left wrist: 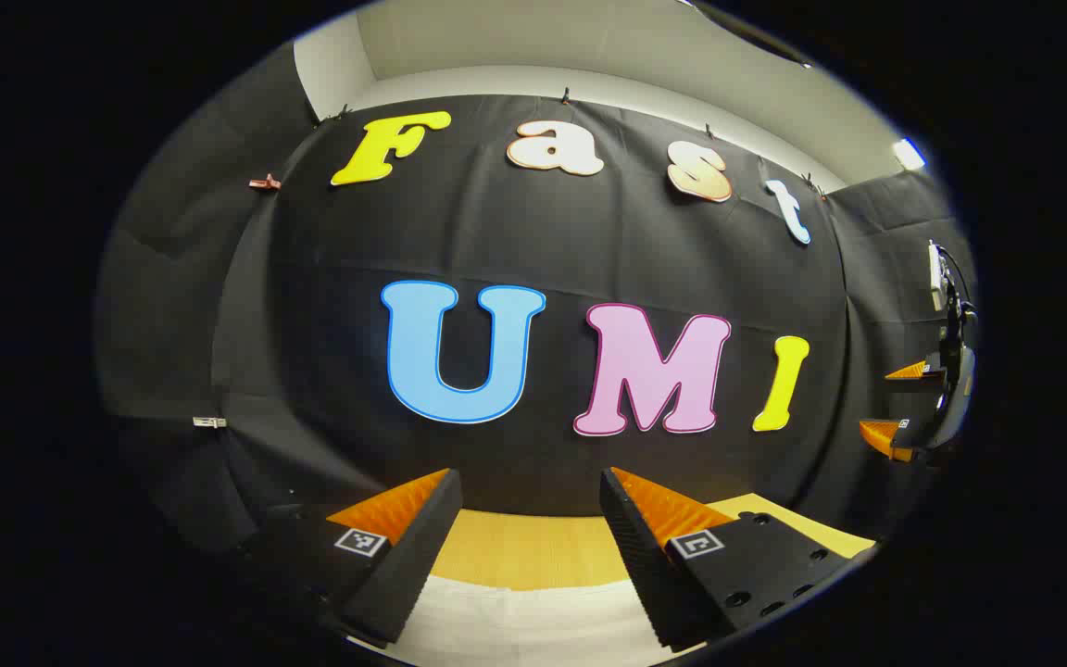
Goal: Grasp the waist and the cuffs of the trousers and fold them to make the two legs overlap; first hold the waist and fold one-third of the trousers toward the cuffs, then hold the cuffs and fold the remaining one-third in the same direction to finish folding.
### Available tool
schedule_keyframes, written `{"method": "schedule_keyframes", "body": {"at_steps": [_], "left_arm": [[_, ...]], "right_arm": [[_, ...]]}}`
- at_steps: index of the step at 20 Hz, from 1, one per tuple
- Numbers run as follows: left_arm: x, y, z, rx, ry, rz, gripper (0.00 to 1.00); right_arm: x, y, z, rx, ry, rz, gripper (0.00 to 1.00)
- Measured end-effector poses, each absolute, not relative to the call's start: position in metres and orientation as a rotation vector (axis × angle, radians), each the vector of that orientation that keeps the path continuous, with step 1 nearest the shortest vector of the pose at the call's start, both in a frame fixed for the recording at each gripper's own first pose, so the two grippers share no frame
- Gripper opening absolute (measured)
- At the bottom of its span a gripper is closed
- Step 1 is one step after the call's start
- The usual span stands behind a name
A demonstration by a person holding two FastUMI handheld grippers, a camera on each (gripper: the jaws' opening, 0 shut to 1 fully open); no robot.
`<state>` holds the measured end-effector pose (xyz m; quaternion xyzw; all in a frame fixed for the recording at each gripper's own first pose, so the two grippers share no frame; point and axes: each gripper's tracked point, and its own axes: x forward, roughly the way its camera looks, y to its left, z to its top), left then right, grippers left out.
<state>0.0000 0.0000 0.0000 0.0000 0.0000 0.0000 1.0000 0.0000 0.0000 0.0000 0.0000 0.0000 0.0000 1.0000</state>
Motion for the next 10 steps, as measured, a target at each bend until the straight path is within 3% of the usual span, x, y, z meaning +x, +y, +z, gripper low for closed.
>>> {"method": "schedule_keyframes", "body": {"at_steps": [10], "left_arm": [[-0.020, 0.022, -0.006, 0.055, 0.013, -0.002, 0.95]], "right_arm": [[-0.019, 0.014, -0.003, -0.012, 0.014, 0.005, 0.97]]}}
